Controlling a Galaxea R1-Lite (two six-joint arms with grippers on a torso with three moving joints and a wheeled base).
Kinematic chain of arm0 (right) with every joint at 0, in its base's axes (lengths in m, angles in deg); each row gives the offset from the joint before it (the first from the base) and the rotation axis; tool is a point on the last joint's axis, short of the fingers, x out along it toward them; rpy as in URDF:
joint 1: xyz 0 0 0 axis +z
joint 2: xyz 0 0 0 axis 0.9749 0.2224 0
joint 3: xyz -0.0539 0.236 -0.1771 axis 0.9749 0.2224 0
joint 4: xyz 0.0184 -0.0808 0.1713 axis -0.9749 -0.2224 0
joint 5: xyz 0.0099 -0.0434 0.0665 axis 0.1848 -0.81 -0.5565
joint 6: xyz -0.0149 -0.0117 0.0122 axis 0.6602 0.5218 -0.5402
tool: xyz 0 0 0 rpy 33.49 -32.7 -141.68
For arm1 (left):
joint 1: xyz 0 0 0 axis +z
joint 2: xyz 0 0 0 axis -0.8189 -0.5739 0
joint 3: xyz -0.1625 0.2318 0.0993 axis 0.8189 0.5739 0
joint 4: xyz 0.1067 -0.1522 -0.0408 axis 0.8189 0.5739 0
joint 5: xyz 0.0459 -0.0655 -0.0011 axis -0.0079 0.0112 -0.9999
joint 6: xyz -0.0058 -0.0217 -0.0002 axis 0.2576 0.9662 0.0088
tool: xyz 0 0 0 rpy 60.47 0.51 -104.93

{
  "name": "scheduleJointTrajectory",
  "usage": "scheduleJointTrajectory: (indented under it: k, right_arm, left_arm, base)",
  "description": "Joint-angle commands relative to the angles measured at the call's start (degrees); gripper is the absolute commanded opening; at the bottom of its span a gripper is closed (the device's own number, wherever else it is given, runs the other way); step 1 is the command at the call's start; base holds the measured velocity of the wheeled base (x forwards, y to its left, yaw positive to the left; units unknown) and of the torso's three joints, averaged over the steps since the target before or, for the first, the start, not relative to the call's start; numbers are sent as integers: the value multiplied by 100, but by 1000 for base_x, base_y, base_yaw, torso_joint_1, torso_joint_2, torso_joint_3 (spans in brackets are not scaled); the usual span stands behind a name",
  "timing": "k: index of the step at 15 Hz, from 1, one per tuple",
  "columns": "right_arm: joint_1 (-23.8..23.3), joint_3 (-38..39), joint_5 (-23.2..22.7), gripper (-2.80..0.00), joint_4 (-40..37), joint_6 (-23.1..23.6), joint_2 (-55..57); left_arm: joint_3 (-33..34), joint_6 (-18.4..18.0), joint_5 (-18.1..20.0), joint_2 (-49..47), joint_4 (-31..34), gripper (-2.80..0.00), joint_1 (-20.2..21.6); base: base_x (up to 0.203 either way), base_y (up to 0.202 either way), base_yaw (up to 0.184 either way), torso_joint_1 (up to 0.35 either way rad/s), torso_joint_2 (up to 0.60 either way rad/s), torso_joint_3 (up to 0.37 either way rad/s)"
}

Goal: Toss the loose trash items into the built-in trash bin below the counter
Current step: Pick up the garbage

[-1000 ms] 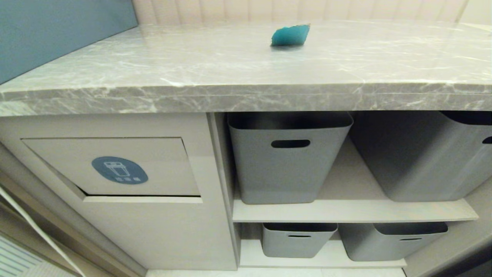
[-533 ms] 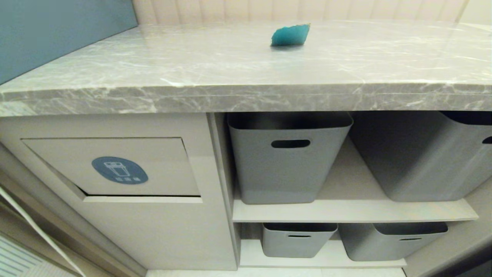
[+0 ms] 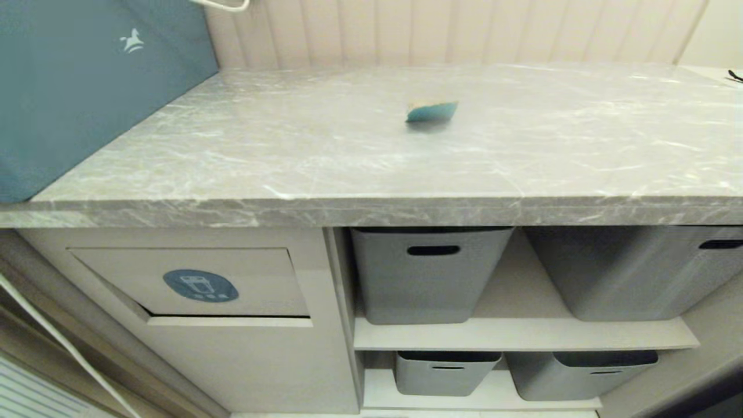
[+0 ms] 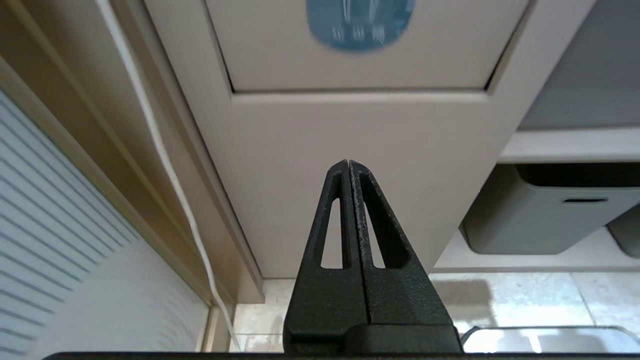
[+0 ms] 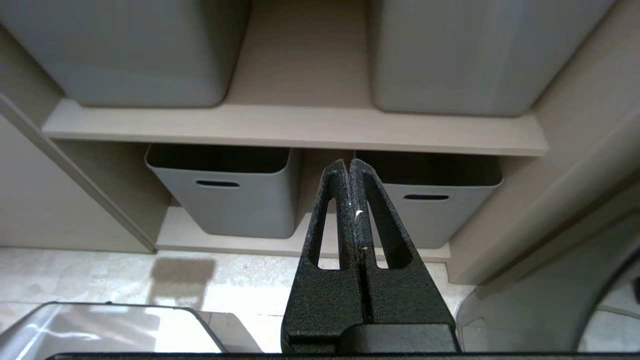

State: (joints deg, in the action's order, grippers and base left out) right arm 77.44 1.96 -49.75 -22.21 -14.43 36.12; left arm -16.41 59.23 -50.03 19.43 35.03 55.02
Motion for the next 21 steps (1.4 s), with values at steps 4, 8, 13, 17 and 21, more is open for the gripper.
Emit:
scheduleJointTrajectory:
  k: [4, 8, 13, 17, 21]
  right_arm:
    - [5, 1, -5, -280, -3, 2, -1]
    - [3, 1, -5, -280, -3, -6, -1]
    - [3, 1, -5, -280, -3, 11, -1]
    - [6, 1, -5, -280, -3, 11, -1]
    - [-3, 1, -5, -280, -3, 4, -1]
  left_arm:
    - [0, -1, -1, -1, 1, -280, 4]
    - [0, -1, -1, -1, 1, -280, 4]
    - [0, -10, -1, -1, 1, -280, 4]
    - [0, -23, 12, -1, 1, -280, 4]
    - [0, -36, 16, -1, -7, -280, 4]
  base:
    - [0, 0, 0, 179, -474, -286]
    - [0, 0, 0, 200, -476, -281]
    - [0, 0, 0, 218, -497, -282]
    - [0, 0, 0, 236, -517, -279]
    - [0, 0, 0, 254, -552, -292]
